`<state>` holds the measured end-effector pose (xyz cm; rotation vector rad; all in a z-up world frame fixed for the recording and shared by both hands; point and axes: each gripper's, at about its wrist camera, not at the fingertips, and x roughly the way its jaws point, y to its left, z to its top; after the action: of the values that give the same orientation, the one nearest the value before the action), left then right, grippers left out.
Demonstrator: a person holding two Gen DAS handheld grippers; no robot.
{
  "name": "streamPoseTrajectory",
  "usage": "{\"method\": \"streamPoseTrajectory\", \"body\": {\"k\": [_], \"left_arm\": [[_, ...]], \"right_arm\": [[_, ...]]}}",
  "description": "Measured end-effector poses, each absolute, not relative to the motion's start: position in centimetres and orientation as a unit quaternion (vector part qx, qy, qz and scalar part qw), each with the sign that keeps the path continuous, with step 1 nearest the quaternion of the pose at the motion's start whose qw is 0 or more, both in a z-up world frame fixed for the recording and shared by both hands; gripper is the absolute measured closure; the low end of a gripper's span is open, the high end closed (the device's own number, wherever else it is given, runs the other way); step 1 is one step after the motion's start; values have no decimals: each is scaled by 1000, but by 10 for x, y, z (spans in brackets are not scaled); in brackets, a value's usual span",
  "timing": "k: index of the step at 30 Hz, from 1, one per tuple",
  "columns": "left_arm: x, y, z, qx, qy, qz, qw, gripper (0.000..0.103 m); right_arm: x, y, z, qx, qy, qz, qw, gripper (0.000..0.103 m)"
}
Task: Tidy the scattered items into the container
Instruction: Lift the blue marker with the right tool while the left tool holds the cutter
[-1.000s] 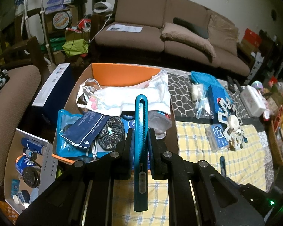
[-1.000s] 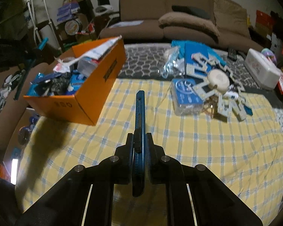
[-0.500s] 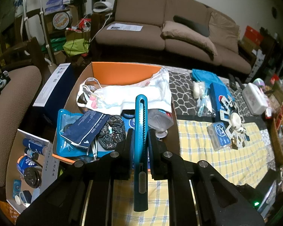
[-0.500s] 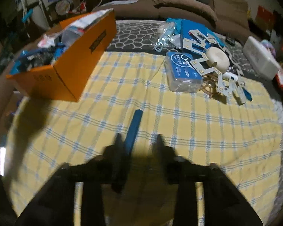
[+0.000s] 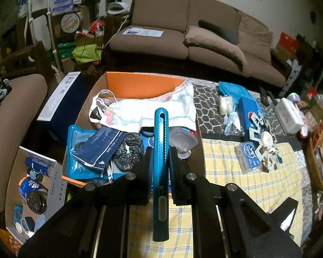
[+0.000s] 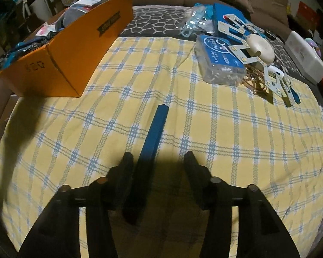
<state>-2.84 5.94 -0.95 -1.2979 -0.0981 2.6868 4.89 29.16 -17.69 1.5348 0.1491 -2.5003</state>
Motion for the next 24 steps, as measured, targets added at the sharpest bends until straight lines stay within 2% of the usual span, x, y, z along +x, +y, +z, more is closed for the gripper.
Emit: {"method": "streamPoseTrajectory", "body": {"k": [2,3,24], "left_arm": [[-28,59,-9,-433,-32,898,78,90],[-29,59,-10,-433,-33,898,78,90],[-30,53,-7,-435,-34,897,79,90]], "right_arm": [[49,294,-174,519,40,-847,102,90],[49,296,-174,520,36,-848,99,92],[50,304,-149,471,-1,-875,112,92]]}}
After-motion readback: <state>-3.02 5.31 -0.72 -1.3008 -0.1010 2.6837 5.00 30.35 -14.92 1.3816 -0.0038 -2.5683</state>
